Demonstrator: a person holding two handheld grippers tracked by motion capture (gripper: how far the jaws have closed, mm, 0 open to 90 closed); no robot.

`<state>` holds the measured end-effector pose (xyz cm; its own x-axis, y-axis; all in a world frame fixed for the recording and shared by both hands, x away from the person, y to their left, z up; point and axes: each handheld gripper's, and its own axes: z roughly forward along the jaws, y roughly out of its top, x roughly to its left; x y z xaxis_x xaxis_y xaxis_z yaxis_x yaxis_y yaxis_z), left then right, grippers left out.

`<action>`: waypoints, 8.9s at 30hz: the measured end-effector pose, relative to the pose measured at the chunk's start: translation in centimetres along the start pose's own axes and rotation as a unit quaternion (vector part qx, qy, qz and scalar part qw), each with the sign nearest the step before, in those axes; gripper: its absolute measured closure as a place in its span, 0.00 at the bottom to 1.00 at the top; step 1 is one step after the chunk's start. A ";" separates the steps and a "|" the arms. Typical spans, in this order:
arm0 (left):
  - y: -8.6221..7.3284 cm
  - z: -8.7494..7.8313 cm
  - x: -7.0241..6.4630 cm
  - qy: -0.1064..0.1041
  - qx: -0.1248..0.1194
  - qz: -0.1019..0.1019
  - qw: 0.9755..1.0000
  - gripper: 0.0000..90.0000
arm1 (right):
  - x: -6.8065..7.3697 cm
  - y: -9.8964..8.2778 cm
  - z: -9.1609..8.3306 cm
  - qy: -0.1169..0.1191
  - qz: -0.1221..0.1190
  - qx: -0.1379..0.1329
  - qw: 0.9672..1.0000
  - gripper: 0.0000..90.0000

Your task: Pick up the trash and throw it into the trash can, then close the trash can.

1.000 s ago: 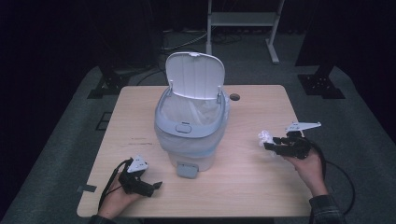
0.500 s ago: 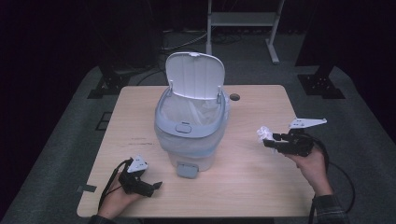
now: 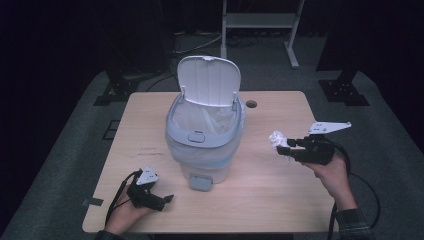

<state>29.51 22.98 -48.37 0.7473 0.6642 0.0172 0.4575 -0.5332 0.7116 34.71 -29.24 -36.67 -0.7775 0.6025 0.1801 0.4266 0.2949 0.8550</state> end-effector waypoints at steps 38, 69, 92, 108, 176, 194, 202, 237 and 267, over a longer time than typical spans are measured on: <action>0.0 0.0 0.0 0.000 0.000 0.000 1.000 0.00 | 3.2 6.4 -1.7 0.070 -0.050 -0.075 0.993 0.63; 0.0 0.0 0.0 0.000 0.000 0.000 1.000 0.00 | 5.1 12.6 -1.2 0.090 -0.084 -0.109 0.986 0.63; 0.0 0.0 0.0 0.000 0.000 0.000 1.000 0.00 | 6.2 16.5 2.1 0.107 -0.097 -0.103 0.984 0.63; 0.0 0.0 0.0 0.000 0.000 0.000 1.000 0.00 | 7.1 18.8 4.9 0.118 -0.104 -0.100 0.983 0.63; 0.0 0.0 0.0 -0.002 -0.001 0.001 1.000 0.00 | 4.2 18.6 3.7 0.071 -0.101 -0.122 0.985 1.00; 0.0 0.0 0.0 -0.002 -0.001 0.001 1.000 0.00 | 1.6 19.8 4.1 0.029 -0.082 -0.127 0.988 1.00; 0.0 0.0 0.0 -0.002 -0.001 0.001 1.000 0.00 | 0.9 20.3 5.1 0.041 -0.083 -0.126 0.988 1.00; 0.0 0.0 0.0 -0.003 0.000 0.002 1.000 0.00 | 4.8 20.0 4.7 0.130 -0.130 -0.110 0.977 1.00; 0.0 0.0 0.0 -0.002 -0.001 0.001 1.000 0.00 | 9.6 18.2 7.7 0.154 -0.159 -0.057 0.974 1.00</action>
<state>29.54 22.94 -48.38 0.7503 0.6609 0.0160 0.4545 -0.5332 0.7135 38.57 -12.40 -23.07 -0.9709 0.2387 0.0190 0.1010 0.3363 0.9363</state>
